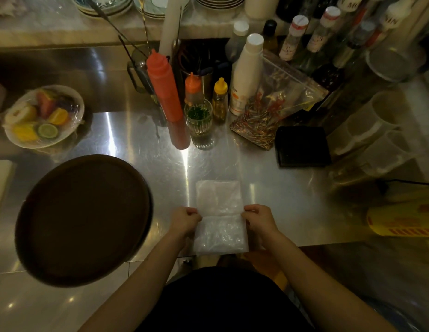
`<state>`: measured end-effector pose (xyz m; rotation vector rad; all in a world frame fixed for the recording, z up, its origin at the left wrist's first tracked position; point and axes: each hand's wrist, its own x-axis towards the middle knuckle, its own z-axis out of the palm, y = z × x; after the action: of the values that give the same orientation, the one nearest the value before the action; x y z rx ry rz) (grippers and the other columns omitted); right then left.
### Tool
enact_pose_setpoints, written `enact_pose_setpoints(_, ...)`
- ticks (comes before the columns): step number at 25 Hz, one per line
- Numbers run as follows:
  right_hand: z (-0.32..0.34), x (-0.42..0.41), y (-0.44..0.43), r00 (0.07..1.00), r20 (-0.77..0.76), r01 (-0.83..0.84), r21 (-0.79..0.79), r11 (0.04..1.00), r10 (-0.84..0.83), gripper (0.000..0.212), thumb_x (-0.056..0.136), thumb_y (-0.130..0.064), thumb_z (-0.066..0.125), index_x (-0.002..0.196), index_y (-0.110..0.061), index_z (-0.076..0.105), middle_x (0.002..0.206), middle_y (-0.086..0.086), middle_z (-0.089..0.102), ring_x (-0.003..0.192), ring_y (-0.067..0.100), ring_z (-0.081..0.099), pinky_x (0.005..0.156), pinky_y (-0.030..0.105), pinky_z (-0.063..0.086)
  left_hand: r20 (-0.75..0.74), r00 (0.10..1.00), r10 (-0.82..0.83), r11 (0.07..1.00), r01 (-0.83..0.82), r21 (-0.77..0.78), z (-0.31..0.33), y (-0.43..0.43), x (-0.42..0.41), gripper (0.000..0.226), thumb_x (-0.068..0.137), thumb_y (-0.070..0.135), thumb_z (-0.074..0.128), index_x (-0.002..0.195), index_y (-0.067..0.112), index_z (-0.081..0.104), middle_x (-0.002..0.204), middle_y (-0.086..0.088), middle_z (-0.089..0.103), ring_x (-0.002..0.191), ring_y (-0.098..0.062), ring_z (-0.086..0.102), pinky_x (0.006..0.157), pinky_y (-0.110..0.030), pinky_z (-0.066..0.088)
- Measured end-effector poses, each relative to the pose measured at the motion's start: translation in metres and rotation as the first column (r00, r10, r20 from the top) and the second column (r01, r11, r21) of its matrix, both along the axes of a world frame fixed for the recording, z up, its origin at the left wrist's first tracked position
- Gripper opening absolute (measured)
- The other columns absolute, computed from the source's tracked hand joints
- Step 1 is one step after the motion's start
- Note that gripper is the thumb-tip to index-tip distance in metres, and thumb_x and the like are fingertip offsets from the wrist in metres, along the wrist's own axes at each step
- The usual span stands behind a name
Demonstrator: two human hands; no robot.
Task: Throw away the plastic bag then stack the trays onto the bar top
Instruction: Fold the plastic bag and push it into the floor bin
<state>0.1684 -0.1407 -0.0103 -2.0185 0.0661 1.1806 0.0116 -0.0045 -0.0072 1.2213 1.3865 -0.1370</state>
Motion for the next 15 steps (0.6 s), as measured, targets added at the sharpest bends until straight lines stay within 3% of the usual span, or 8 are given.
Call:
enact_pose_setpoints(2,0.006,0.001,0.001,0.997,-0.058,0.05,0.048,0.998,-0.047,0.018,0.084,-0.001,0.06,0.096,-0.011,0.069,0.099,0.014,0.07,0.091,0.031,0.067,0.084,0.045,0.057,0.031,0.999,0.04,0.999,-0.039,-0.021,0.001,0.0,-0.002,0.016,0.086,0.002,0.061,0.098,-0.001,0.071,0.088,-0.019,0.065,0.069,-0.026,0.057,0.049,-0.028,0.045)
enact_pose_setpoints(5,0.017,0.004,0.003,0.992,-0.097,0.087,0.105,0.991,-0.077,0.017,0.086,0.004,0.058,0.096,-0.005,0.068,0.092,0.017,0.069,0.085,0.033,0.066,0.083,0.046,0.056,0.084,0.985,0.152,0.987,-0.147,-0.064,0.005,0.0,-0.002,0.019,0.088,0.005,0.063,0.105,-0.002,0.067,0.095,-0.022,0.064,0.078,-0.029,0.058,0.06,-0.032,0.049)
enact_pose_setpoints(8,0.031,0.009,0.005,0.99,-0.12,0.093,0.16,0.983,-0.074,0.017,0.087,0.005,0.057,0.088,-0.009,0.066,0.085,0.014,0.066,0.075,0.026,0.064,0.074,0.038,0.055,0.13,0.971,0.201,0.974,-0.184,-0.133,0.012,0.001,-0.001,0.022,0.088,0.01,0.064,0.109,0.002,0.065,0.098,-0.021,0.062,0.083,-0.031,0.058,0.065,-0.036,0.048)
enact_pose_setpoints(11,0.045,0.017,0.005,0.983,-0.175,0.101,0.221,0.97,-0.062,0.016,0.088,0.003,0.057,0.088,-0.012,0.064,0.09,0.013,0.064,0.08,0.026,0.064,0.07,0.035,0.056,0.174,0.962,0.211,0.968,-0.18,-0.174,0.023,0.0,0.0,0.026,0.088,0.008,0.061,0.114,0.004,0.061,0.104,-0.02,0.064,0.088,-0.034,0.063,0.074,-0.043,0.054)
enact_pose_setpoints(15,0.056,0.028,0.002,0.97,-0.244,0.075,0.283,0.956,-0.004,0.014,0.09,0.001,0.058,0.1,-0.007,0.063,0.097,0.015,0.064,0.082,0.026,0.064,0.061,0.029,0.056,0.257,0.927,0.272,0.952,-0.22,-0.214,0.046,-0.004,0.001,0.018,0.089,0.002,0.059,0.105,0.008,0.062,0.1,-0.016,0.066,0.084,-0.027,0.066,0.065,-0.036,0.055)
